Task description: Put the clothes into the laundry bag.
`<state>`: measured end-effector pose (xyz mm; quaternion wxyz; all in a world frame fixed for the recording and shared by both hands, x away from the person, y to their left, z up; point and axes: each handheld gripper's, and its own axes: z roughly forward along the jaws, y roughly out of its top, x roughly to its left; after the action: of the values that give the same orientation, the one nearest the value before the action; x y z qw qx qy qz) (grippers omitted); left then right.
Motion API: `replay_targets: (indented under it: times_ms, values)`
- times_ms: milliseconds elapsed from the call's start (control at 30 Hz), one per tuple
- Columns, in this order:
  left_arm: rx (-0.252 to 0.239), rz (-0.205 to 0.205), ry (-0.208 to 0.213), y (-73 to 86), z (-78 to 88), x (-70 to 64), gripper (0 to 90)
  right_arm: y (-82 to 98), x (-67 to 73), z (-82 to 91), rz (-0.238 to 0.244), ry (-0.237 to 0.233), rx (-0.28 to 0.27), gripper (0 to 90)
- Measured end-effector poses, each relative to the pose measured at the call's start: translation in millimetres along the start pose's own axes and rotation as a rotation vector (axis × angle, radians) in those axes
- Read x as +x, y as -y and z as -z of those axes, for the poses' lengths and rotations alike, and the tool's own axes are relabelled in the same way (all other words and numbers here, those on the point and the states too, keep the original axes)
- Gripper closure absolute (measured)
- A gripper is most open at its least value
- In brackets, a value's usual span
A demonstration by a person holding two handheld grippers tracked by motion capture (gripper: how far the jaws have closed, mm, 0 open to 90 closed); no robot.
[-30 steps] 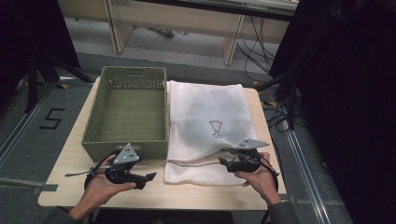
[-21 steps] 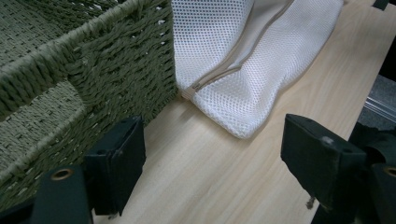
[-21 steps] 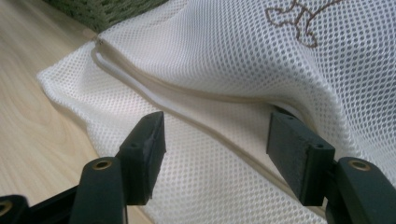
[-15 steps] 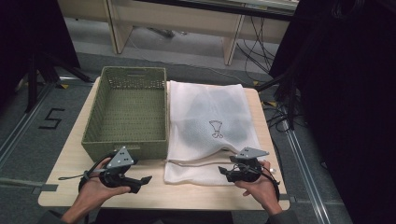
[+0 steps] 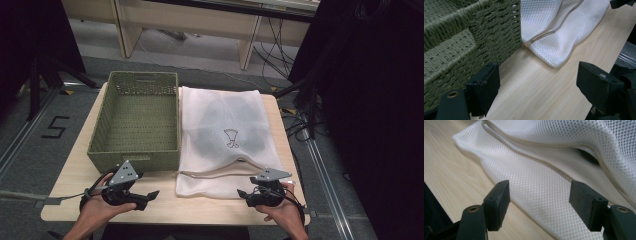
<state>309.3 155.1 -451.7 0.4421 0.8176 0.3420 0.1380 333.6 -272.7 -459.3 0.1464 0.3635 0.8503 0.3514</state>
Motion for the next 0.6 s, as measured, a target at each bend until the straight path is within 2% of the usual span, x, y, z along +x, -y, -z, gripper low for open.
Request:
replay_targets:
  times_ms: [33,67,133,167,200,267,300,367,400,467,500,533,600]
  values:
    - [0.005,-0.012,-0.003,0.7,0.8,0.7,18.9,1.7,0.0,0.7,0.003,0.003,-0.005,33.4]
    - [-0.002,0.017,-0.008,1.5,0.5,-1.1,18.9,2.5,0.5,3.2,0.0,0.017,0.009,33.3]
    - [-0.007,0.001,-0.015,2.1,0.6,-0.6,18.9,5.5,1.9,5.8,-0.018,0.014,0.006,33.1]
    - [-0.007,0.001,-0.017,2.6,0.8,-0.4,19.0,6.2,1.3,7.0,-0.007,0.015,0.005,33.0]
    - [0.013,-0.014,-0.014,2.4,2.1,1.1,19.1,7.8,1.9,7.2,-0.01,0.028,-0.007,32.9]
    - [0.012,-0.007,-0.016,2.8,1.5,1.0,19.0,9.0,3.1,9.7,-0.035,0.022,0.013,32.8]
    - [0.011,-0.007,-0.023,3.2,1.1,0.9,19.1,9.2,1.2,9.5,-0.01,0.029,-0.002,32.7]
    - [0.016,-0.016,-0.024,3.0,0.6,0.7,19.2,9.5,0.5,9.8,-0.008,0.033,-0.003,32.7]
    - [0.028,-0.017,-0.014,2.8,0.4,1.1,19.3,9.5,0.5,9.6,-0.008,0.032,-0.002,32.7]
    - [0.028,-0.006,-0.025,3.9,-1.0,0.2,19.4,9.4,0.6,8.3,-0.011,0.018,0.004,32.7]
    - [0.032,-0.022,-0.021,3.3,-0.9,1.2,19.5,10.0,3.8,8.1,-0.041,0.025,0.004,32.6]
    - [0.032,-0.022,-0.022,3.2,-0.9,1.5,19.5,9.9,3.0,8.0,-0.028,0.026,0.002,32.6]
    - [0.029,-0.01,-0.029,3.3,-0.6,0.8,19.5,9.9,3.0,7.9,-0.03,0.024,0.002,32.6]
